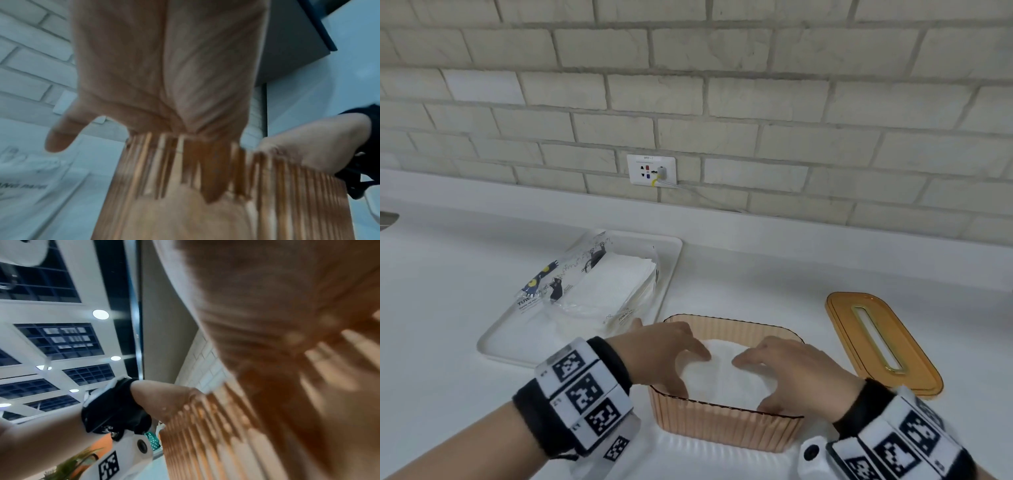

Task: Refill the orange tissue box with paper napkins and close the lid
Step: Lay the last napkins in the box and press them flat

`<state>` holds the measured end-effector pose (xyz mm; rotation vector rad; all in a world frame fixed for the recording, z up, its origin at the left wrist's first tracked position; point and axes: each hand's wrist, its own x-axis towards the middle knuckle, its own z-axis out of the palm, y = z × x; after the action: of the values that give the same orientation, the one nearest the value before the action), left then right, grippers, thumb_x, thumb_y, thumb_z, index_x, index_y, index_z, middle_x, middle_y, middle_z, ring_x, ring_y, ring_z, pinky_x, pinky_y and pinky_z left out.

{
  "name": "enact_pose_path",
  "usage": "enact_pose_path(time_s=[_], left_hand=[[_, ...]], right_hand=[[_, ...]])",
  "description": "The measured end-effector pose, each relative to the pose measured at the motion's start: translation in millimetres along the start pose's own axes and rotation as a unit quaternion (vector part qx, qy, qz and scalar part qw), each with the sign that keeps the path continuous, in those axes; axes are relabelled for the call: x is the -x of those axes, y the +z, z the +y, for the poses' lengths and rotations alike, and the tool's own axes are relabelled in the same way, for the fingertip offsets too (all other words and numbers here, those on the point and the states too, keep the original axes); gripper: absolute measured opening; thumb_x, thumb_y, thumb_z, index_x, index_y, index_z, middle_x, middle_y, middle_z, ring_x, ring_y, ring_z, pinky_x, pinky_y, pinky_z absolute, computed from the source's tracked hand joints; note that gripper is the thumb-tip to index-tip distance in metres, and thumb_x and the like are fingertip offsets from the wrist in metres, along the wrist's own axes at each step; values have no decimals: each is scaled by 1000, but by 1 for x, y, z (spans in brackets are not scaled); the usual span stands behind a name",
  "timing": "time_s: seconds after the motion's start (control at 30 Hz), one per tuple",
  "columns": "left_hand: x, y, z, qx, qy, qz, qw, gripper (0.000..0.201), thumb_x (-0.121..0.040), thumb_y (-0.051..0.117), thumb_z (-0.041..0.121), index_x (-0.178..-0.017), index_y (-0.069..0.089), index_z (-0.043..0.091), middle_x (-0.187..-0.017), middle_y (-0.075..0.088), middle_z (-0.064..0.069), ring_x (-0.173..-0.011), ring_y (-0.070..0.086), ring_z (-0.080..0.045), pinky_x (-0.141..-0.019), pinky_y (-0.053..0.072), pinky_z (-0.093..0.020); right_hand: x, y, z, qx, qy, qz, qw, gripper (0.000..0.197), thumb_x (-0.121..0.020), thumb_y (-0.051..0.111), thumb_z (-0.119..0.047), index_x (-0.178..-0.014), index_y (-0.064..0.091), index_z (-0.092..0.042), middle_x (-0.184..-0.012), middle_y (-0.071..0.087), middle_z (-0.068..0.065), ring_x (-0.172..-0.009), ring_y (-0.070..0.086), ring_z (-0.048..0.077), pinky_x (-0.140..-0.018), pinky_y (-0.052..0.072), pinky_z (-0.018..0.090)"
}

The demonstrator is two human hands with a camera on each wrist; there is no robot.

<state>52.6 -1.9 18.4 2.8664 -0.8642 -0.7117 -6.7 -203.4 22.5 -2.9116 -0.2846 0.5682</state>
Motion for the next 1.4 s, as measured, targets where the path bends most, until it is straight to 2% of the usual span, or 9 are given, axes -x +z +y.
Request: enact_pose_path(time_s=[0.23, 0.37, 0.47, 0.57, 0.63, 0.77, 0.9, 1.13, 1.4], left_hand=[[-4, -4, 5, -27, 10, 22, 999, 47, -84, 68, 35, -128, 51, 38, -127, 50, 11, -115, 49, -10, -108, 25, -46], [1, -31, -12, 25, 38, 236, 971, 22, -93, 54, 36, -115, 61, 35, -101, 60, 17, -85, 54, 0, -94, 44, -35], [-9, -42, -39, 21, -43, 352, 935, 18, -94, 53, 25, -107, 65, 26, -98, 63, 9, -76, 53, -7, -82, 48, -32], [-30, -37, -77, 47, -187, 285, 939, 27, -94, 54, 27, -116, 61, 13, -119, 59, -7, -99, 57, -20, -90, 47, -35], [-43, -29, -96, 42, -242, 216, 945, 38, -93, 55, 35, -118, 57, 7, -126, 55, -10, -113, 55, -23, -92, 47, -35], [-57, -12, -108, 22, -300, 182, 936, 52, -86, 60, 48, -120, 53, 9, -125, 49, -8, -113, 51, -24, -89, 48, -36], [-64, -8, -110, 19, -313, 199, 929, 40, -91, 54, 33, -122, 50, 9, -129, 45, -10, -120, 44, -28, -91, 45, -38], [-66, -12, -120, 42, -294, 214, 930, 33, -98, 34, 20, -109, 57, -1, -119, 54, -18, -107, 56, -31, -88, 48, -37], [-66, -8, -116, 3, -310, 209, 928, 27, -94, 39, 8, -117, 52, 6, -124, 48, -12, -112, 52, -27, -86, 46, -35]], right_hand=[[2, 3, -1, 27, 15, 22, 999, 55, -83, 64, -40, -132, 41, -45, -127, 44, -11, -119, 45, 16, -105, 26, 52], [10, -2, 7, -117, 13, 204, 972, 33, -88, 57, -40, -121, 50, -42, -109, 49, -17, -101, 46, 4, -94, 41, 34], [-2, 6, 21, -172, 66, 270, 945, 29, -94, 48, -36, -122, 50, -34, -109, 44, -12, -105, 45, 9, -93, 44, 37], [-20, 18, 31, -257, 110, 205, 938, 28, -99, 36, -36, -120, 50, -24, -116, 49, -2, -105, 49, 14, -93, 42, 33], [-24, 23, 31, -331, 103, 171, 922, 31, -101, 30, -33, -111, 53, -16, -108, 58, 4, -97, 53, 16, -80, 39, 25], [-27, 28, 33, -348, 95, 200, 911, 36, -101, 27, -34, -92, 55, -14, -92, 63, 7, -88, 58, 18, -76, 42, 29], [-29, 31, 34, -328, 97, 216, 915, 35, -101, 27, -35, -85, 52, -17, -83, 61, 3, -80, 58, 15, -74, 43, 29], [-28, 31, 32, -310, 97, 237, 916, 36, -101, 26, -34, -85, 51, -14, -80, 60, 2, -78, 56, 16, -73, 42, 31], [-28, 33, 33, -300, 96, 241, 918, 35, -101, 27, -34, -87, 52, -14, -80, 60, 0, -79, 57, 15, -75, 44, 32]])
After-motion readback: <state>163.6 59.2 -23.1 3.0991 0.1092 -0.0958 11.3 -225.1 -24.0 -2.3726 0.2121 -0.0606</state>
